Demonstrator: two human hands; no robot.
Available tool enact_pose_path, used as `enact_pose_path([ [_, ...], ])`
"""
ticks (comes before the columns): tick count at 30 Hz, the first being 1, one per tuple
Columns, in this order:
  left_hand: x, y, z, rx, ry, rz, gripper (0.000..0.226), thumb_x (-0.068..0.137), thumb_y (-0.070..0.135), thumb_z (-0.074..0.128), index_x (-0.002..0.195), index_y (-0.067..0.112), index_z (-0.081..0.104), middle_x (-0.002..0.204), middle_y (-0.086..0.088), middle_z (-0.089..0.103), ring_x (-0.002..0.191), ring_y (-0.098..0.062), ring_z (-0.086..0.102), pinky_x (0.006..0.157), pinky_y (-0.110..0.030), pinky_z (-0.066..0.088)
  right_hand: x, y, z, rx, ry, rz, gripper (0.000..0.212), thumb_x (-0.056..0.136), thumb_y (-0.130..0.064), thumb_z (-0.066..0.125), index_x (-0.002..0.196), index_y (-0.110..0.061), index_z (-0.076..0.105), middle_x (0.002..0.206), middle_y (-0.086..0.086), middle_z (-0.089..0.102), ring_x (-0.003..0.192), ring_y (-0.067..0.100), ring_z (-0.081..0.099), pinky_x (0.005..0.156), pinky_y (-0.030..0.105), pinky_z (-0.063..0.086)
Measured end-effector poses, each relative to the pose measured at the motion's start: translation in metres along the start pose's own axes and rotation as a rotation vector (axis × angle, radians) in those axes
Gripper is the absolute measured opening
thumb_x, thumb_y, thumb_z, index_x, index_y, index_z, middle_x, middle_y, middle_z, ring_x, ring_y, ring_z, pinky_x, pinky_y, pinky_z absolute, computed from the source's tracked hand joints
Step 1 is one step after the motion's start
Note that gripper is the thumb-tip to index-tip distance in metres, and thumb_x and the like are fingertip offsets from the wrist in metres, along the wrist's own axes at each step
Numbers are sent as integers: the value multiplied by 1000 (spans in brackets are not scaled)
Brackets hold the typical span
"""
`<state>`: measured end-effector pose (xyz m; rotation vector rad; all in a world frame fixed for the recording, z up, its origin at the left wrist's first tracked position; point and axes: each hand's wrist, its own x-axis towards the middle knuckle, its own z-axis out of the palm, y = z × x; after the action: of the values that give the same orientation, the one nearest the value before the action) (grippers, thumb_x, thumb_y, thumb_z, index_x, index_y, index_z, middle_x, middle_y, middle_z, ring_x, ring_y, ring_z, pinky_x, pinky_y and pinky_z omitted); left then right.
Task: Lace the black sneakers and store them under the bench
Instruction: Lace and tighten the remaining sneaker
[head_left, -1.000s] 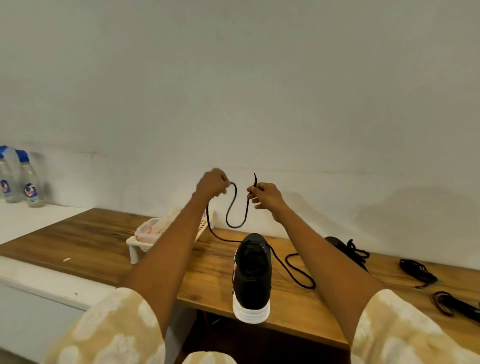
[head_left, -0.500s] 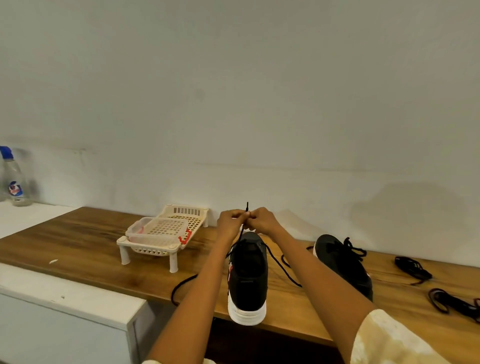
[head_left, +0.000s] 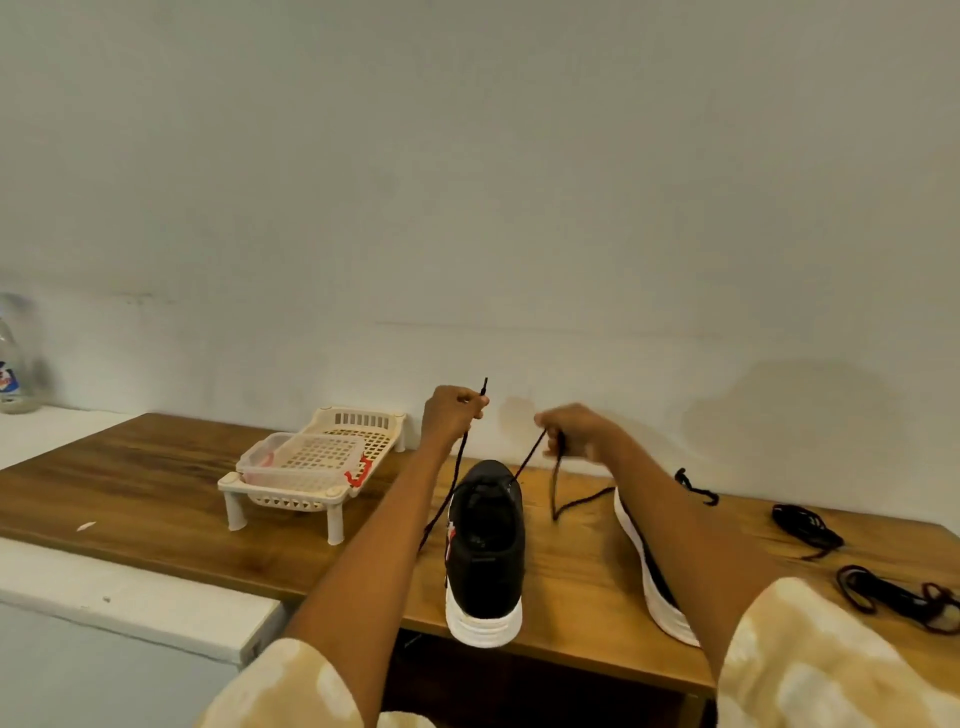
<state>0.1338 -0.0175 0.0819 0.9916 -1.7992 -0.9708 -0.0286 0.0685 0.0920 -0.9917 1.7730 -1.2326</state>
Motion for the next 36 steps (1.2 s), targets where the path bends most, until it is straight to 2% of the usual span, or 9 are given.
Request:
enact_pose_path([
  [3, 12, 51, -9, 16, 21, 82, 25, 88, 24, 65, 100, 3, 72, 105, -12, 70, 97, -23, 62, 84, -32, 48, -16, -71, -18, 128, 74, -168, 16, 91, -12, 59, 76, -10, 54, 62, 3, 46, 52, 14, 42, 55, 26, 50],
  [5, 22, 90, -13, 14, 29, 133, 25, 86, 24, 67, 102, 6, 72, 109, -8, 69, 104, -21, 61, 87, -31, 47, -29, -116, -29, 172, 70, -273, 6, 91, -13, 60, 89, -8, 62, 67, 3, 50, 54, 13, 44, 56, 24, 48],
  [10, 39, 184, -26, -82, 27, 208, 22, 84, 18, 67, 98, 1, 71, 90, -11, 68, 73, -18, 60, 59, -23, 46, -66, -202, -46, 201, 54, -454, 21, 92, -7, 57, 110, 1, 64, 79, 7, 58, 65, 15, 54, 64, 25, 54],
  [13, 40, 228, -32, -128, 34, 255, 13, 86, 12, 63, 91, 1, 69, 88, -12, 66, 64, -23, 61, 62, -28, 50, -81, -229, -50, 227, 69, -500, 18, 90, -2, 56, 106, 4, 64, 78, 9, 61, 68, 17, 60, 75, 30, 56],
  [16, 40, 247, -36, -150, 51, 249, 15, 89, 10, 60, 97, -2, 66, 89, -15, 65, 58, -23, 61, 68, -34, 56, -89, -237, -53, 263, 103, -527, 17, 87, 5, 56, 102, 7, 64, 78, 13, 62, 68, 22, 63, 74, 31, 56],
  [23, 29, 215, -27, -187, 3, 131, 22, 92, 9, 58, 109, -5, 62, 90, -15, 62, 57, -20, 55, 55, -28, 51, -80, -192, -52, 142, 131, -493, 30, 92, 10, 42, 111, 5, 64, 100, 15, 61, 72, 19, 60, 66, 26, 56],
  [29, 19, 162, -15, -95, -7, 20, 22, 92, 9, 54, 109, -1, 64, 82, -8, 58, 51, -14, 36, 46, -22, 27, -59, -139, -39, -22, 224, -586, 46, 86, 16, 35, 121, -1, 60, 125, 12, 56, 88, 20, 60, 67, 23, 55],
  [32, 15, 142, 3, -163, -26, -31, 23, 93, 10, 52, 110, 0, 63, 97, -11, 63, 52, -14, 40, 46, -22, 27, -56, -134, -32, -79, 199, -680, 44, 86, 14, 44, 119, -8, 64, 123, 7, 61, 92, 13, 59, 68, 17, 52],
  [36, 12, 133, 22, -325, -138, -48, 24, 98, 8, 45, 113, -3, 60, 101, -18, 65, 43, -11, 33, 39, -17, 25, -63, -156, -33, 12, 201, -792, 45, 87, 14, 38, 115, -8, 66, 114, 2, 64, 78, 9, 61, 64, 15, 53],
])
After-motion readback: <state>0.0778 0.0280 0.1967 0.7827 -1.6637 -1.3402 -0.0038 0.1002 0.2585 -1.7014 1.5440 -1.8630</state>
